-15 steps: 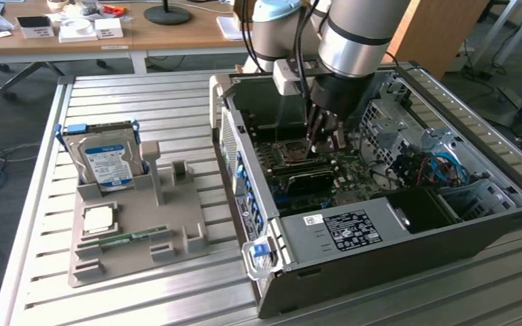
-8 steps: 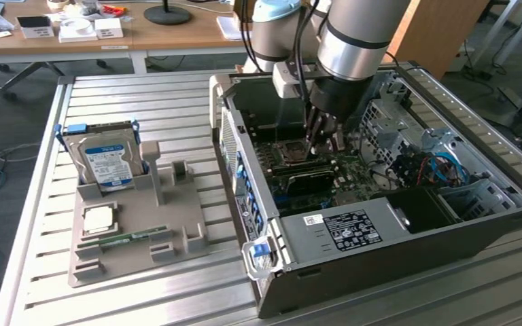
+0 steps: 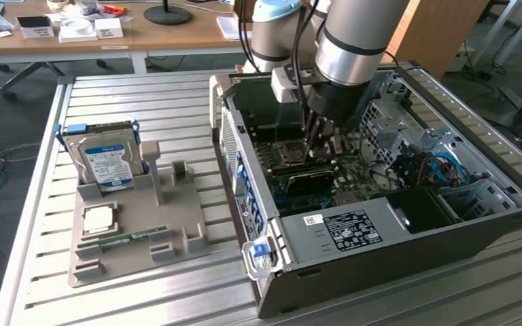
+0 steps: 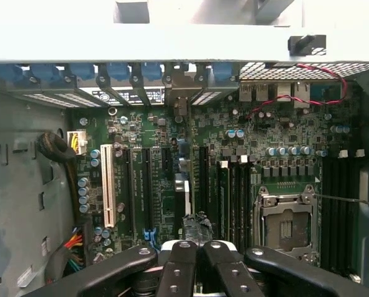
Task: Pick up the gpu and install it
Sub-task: 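Press down on the gpu until it lock into place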
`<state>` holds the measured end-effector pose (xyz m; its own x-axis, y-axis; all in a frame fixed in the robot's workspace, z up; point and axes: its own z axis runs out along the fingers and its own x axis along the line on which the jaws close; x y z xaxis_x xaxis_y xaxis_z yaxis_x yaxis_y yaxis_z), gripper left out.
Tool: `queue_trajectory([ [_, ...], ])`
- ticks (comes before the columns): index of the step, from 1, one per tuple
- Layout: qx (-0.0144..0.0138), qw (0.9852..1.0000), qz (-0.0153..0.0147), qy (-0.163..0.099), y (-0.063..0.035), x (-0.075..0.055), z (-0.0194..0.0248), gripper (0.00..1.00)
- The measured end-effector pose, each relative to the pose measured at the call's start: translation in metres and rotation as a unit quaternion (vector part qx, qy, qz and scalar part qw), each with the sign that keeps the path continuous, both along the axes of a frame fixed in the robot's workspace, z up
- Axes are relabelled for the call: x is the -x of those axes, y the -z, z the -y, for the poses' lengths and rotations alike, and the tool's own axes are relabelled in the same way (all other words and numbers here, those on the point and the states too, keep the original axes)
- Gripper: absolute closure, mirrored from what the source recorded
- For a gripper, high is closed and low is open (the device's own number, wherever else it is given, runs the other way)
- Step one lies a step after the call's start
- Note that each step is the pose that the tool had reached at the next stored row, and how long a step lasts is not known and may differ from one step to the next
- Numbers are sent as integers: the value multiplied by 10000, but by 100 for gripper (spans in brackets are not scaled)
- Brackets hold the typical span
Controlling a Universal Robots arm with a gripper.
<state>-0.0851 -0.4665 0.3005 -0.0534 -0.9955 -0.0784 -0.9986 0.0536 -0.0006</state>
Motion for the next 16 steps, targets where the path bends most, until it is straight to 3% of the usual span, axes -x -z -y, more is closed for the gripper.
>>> queue_trajectory([
  [8,0,10000,0,-2,110,0,-6,89],
  [16,-1,10000,0,-1,135,9,-8,89],
])
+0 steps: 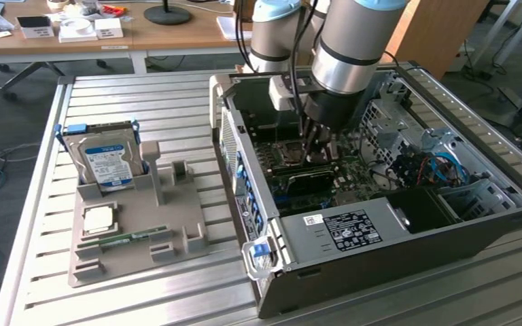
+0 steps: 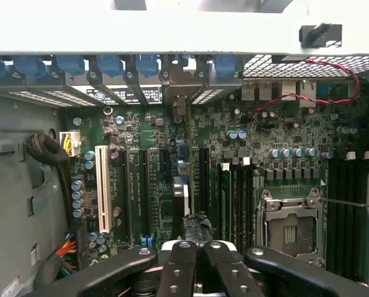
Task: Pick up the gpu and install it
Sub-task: 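Press down on the gpu until it lock into place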
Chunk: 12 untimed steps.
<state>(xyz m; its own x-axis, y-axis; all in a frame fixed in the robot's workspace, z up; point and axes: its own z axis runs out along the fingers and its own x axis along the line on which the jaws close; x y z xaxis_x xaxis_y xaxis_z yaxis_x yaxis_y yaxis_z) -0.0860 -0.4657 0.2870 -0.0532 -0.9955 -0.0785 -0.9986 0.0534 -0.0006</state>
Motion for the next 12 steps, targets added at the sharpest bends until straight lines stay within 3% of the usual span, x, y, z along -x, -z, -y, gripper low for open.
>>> queue_trajectory([
  [7,1,10000,0,-1,110,2,-1,89],
  [12,0,10000,0,1,131,5,-24,89],
])
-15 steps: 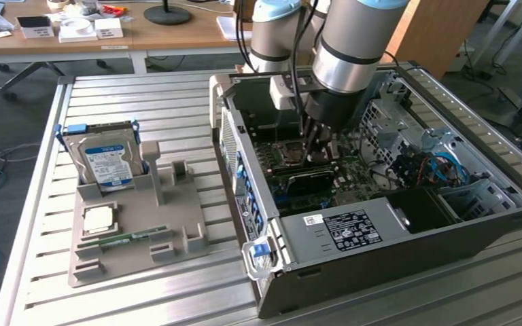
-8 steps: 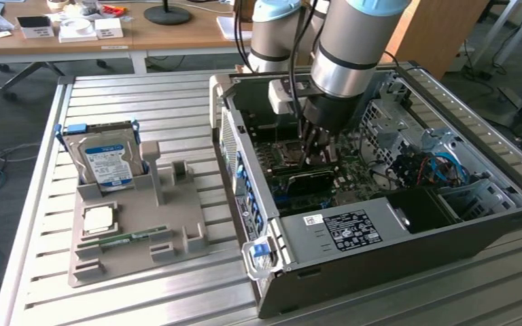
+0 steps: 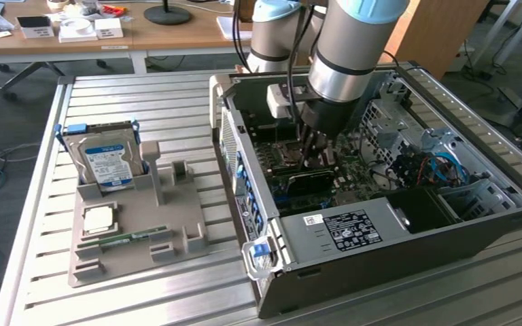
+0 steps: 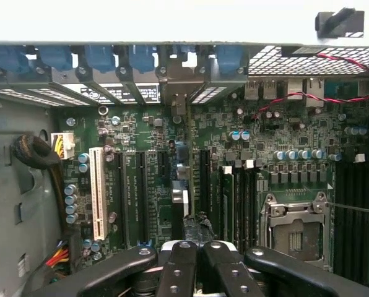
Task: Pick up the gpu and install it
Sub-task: 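Press down on the gpu until it lock into place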
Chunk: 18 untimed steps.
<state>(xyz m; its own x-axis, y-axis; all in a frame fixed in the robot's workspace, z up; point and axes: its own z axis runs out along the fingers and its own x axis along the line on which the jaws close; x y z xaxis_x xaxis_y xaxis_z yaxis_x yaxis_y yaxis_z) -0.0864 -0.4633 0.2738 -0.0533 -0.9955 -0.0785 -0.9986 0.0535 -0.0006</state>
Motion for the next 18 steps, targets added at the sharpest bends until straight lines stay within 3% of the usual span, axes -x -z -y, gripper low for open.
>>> queue_trajectory([
  [18,-2,10000,1,1,61,11,-11,89],
])
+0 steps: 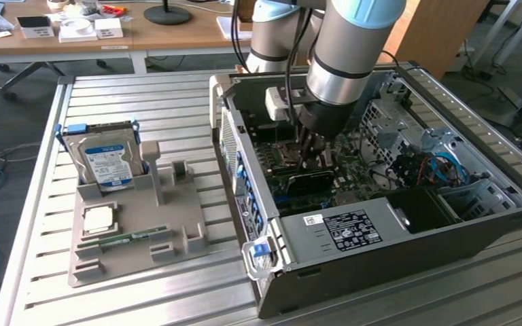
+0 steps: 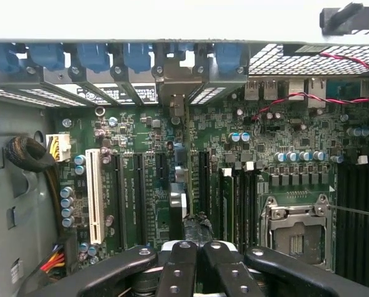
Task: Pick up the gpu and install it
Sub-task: 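Press down on the gpu until it lock into place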
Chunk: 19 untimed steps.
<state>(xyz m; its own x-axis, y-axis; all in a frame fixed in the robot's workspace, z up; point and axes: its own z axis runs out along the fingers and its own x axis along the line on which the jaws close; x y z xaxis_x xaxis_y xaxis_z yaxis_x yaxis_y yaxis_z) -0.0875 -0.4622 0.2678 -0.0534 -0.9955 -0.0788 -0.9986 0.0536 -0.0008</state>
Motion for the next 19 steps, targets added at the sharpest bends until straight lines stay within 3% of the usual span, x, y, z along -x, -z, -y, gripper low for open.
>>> queue_trajectory([
  [19,2,10000,-1,0,37,1,0,89],
])
